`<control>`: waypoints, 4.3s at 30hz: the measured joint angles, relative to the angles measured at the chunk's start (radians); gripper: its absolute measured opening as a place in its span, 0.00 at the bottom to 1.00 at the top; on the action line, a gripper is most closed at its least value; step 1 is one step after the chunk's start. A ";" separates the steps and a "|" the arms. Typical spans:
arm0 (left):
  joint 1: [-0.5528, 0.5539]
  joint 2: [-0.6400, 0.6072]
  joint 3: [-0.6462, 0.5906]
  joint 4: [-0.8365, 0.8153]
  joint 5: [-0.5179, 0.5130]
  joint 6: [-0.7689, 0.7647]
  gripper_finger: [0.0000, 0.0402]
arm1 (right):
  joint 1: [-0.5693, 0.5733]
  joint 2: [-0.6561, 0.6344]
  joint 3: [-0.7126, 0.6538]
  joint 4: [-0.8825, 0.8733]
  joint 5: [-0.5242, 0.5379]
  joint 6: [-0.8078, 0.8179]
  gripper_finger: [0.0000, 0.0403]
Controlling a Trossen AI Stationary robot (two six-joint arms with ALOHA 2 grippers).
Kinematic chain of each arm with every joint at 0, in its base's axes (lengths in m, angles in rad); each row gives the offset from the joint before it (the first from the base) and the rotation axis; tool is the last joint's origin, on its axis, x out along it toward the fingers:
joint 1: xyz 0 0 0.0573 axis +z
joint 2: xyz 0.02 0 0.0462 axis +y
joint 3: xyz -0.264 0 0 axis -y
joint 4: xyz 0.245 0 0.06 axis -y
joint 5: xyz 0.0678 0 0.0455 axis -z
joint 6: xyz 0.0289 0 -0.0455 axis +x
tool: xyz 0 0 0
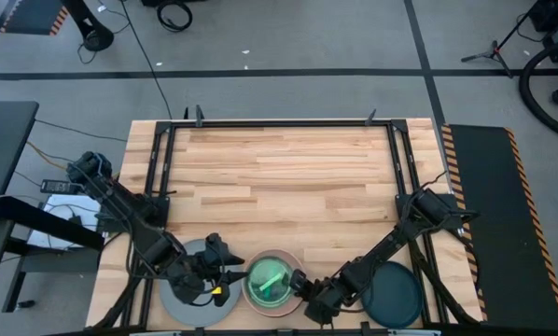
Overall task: Stack plastic plates
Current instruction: Stack the stacked plates on top of the dark blue plate, then stack the stacked plates on top of the gray plate
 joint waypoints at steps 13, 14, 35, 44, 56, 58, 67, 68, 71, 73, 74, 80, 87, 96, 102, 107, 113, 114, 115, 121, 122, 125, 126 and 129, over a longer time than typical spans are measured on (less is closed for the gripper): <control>-0.057 0.000 0.000 0.026 0.000 0.000 0.44 | 0.058 0.005 0.263 -0.536 0.061 0.150 0.16; -0.062 0.000 0.000 0.027 0.000 0.000 0.44 | 0.067 0.005 0.298 -0.621 0.059 0.179 0.16; -0.063 0.000 0.000 0.058 -0.044 0.003 0.44 | 0.360 0.003 0.685 -1.325 -0.298 1.339 0.16; -0.033 0.000 0.000 0.049 -0.061 0.012 0.44 | 0.351 0.004 0.665 -1.262 -0.380 1.659 0.13; -0.044 0.000 0.001 0.036 -0.043 0.013 0.44 | 0.365 0.002 0.528 -1.120 -0.386 1.662 0.13; -0.044 0.000 0.001 0.034 -0.041 0.012 0.44 | 0.359 0.002 0.493 -1.090 -0.366 1.638 0.13; -0.044 0.000 0.001 0.084 0.101 -0.006 0.44 | 0.268 0.004 0.406 -1.057 -0.257 1.456 0.11; -0.043 0.000 0.001 0.094 0.110 -0.005 0.44 | 0.256 0.004 0.404 -1.055 -0.238 1.431 0.11; -0.043 0.000 0.001 0.130 0.117 0.011 0.44 | 0.216 0.004 0.387 -1.029 -0.159 1.342 0.10; -0.037 0.000 0.001 0.149 0.118 0.030 0.44 | 0.186 0.004 0.356 -0.972 -0.093 1.275 0.10; -0.033 0.000 0.001 0.158 0.118 0.034 0.44 | 0.169 0.004 0.336 -0.939 -0.067 1.243 0.10; -0.009 0.000 0.001 0.247 0.116 0.028 0.44 | 0.051 0.001 0.215 -0.703 -0.042 1.114 0.05; -0.010 0.000 0.001 0.302 0.116 0.027 0.49 | -0.039 0.003 0.211 -0.664 0.070 1.024 0.13; -0.019 0.000 0.001 0.299 0.119 0.003 0.50 | -0.069 0.004 0.322 -0.704 -0.067 0.973 0.36; -0.067 0.000 0.001 0.282 0.140 -0.085 0.49 | -0.034 0.004 0.407 -0.825 -0.083 1.014 0.38; -0.112 0.000 0.001 0.282 0.141 -0.156 0.49 | -0.024 0.003 0.434 -0.980 -0.060 1.250 0.38; -0.123 0.000 0.001 0.283 0.045 -0.187 0.49 | -0.017 -0.018 0.437 -1.019 -0.097 1.378 0.40; -0.123 0.000 0.001 0.284 0.031 -0.195 0.49 | -0.017 -0.031 0.437 -1.022 -0.100 1.393 0.41; -0.122 0.000 0.001 0.284 0.019 -0.205 0.49 | -0.017 -0.047 0.437 -1.027 -0.097 1.411 0.43; -0.123 0.046 0.001 0.321 -0.004 -0.220 0.49 | -0.041 -0.192 0.436 -1.111 0.037 1.498 0.55; -0.123 0.057 0.001 0.325 -0.008 -0.232 0.49 | -0.052 -0.222 0.430 -1.117 0.058 1.511 0.58; -0.118 0.101 0.001 0.334 -0.083 -0.239 0.49 | -0.090 -0.311 0.390 -1.121 0.089 1.531 0.63; -0.114 0.115 0.001 0.340 -0.117 -0.248 0.49 | -0.105 -0.338 0.371 -1.109 0.090 1.531 0.65; -0.099 0.156 0.001 0.343 -0.200 -0.303 0.49 | -0.149 -0.414 0.291 -1.080 0.080 1.531 0.67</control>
